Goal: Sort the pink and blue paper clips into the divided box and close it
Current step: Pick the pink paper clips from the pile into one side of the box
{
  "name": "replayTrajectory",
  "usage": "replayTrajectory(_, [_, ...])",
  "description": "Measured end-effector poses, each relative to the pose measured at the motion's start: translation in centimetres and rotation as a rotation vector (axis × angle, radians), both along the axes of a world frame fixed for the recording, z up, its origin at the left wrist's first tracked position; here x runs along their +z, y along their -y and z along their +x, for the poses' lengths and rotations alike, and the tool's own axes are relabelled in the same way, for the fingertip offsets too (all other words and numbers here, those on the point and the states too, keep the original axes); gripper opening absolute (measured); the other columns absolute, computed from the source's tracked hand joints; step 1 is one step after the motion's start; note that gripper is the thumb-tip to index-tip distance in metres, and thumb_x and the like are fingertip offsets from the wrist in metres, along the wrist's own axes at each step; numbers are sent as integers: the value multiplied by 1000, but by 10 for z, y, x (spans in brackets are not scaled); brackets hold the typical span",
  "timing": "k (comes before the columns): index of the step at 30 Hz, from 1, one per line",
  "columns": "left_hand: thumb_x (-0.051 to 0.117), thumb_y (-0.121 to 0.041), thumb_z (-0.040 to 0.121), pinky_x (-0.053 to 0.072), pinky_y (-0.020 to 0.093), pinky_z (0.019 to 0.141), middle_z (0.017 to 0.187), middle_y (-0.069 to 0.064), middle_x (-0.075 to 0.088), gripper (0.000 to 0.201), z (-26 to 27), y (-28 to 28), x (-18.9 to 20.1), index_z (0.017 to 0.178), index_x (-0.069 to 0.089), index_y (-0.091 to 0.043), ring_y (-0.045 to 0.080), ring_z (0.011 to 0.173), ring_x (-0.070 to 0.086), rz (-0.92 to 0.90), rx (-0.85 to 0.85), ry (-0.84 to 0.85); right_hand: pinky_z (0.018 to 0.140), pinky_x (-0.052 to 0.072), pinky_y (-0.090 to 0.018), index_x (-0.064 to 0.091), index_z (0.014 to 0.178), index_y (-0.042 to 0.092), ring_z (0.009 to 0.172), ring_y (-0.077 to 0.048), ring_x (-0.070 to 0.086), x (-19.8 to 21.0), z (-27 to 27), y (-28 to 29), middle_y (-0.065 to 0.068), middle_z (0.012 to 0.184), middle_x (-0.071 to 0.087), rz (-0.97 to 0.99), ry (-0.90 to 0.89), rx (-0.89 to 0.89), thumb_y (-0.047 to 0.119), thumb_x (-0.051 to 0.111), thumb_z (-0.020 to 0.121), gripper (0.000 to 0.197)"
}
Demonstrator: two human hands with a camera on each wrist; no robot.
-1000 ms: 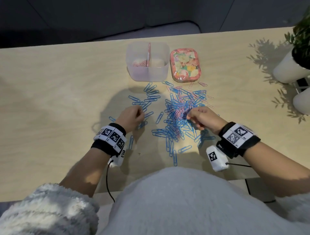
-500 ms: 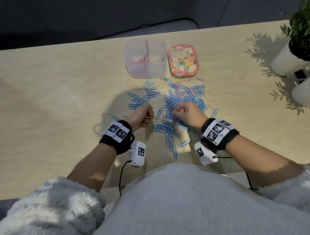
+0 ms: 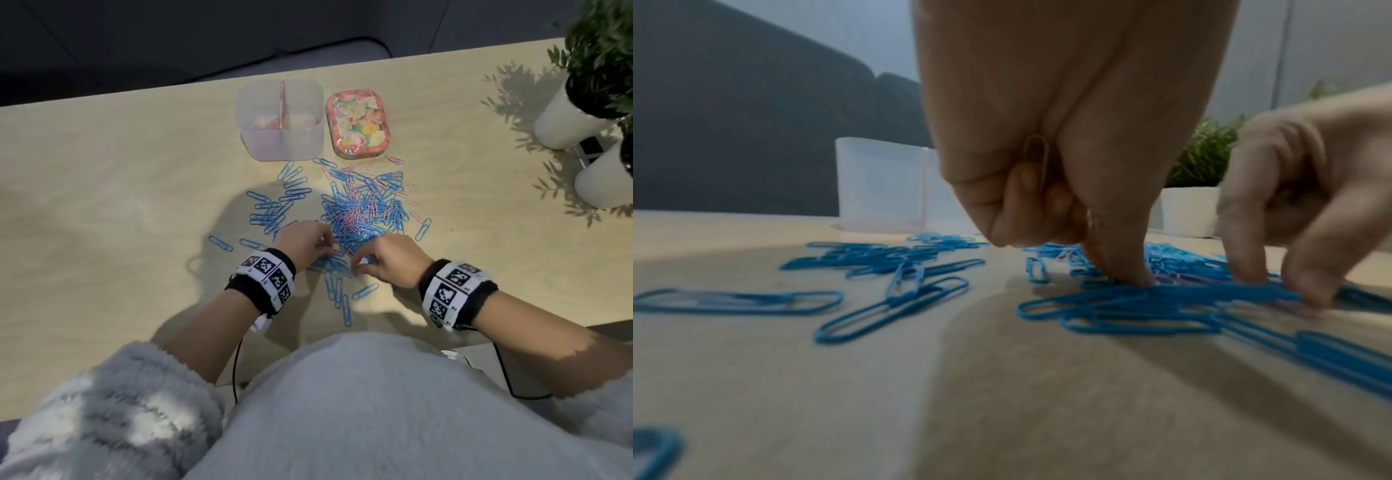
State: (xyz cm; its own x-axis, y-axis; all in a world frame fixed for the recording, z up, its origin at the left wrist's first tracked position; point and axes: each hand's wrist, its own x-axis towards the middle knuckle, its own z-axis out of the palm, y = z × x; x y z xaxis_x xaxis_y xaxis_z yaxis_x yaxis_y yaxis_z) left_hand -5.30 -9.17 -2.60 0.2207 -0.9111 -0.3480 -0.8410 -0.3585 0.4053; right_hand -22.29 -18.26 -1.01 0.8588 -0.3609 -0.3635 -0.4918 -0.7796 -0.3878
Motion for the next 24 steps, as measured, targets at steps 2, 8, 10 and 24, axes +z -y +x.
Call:
replayTrajectory(2, [65, -33, 82, 41, 30, 72, 89, 2, 64, 16, 4, -3, -2, 89, 63, -18, 24, 91, 59, 16, 40, -59, 65, 30, -25, 68, 91, 27, 83, -22, 58, -7, -1, 1, 3, 80, 61, -2, -18, -2, 30, 61, 82, 11])
replayTrajectory(8, [56, -28, 89, 25, 26, 50, 57, -11, 41, 12, 19, -17, 2, 86, 61, -17, 10, 56, 41, -29, 145, -170, 58, 31, -28, 52, 81, 13, 66, -20, 44, -14, -1, 12, 9, 63, 44, 271, 110, -174, 15, 53, 88, 8])
replayTrajectory(10, [53, -27, 91, 23, 25, 49, 57, -11, 39, 14, 27, -21, 5, 89, 62, -16, 6, 53, 36, -36, 158, -134, 56, 34, -26, 44, 80, 13, 59, -17, 44, -14, 0, 20, 3, 63, 45, 424, 199, -298, 8, 45, 92, 13])
replayTrajectory(24, [47, -21, 94, 31, 29, 62, 63, 2, 46, 20, 63, -14, 17, 76, 50, -11, 21, 65, 42, -87, 403, -260, 64, 39, -30, 59, 79, 11, 77, -25, 57, -23, 21, -4, -6, 77, 63, 115, 81, -277, 24, 65, 81, 14])
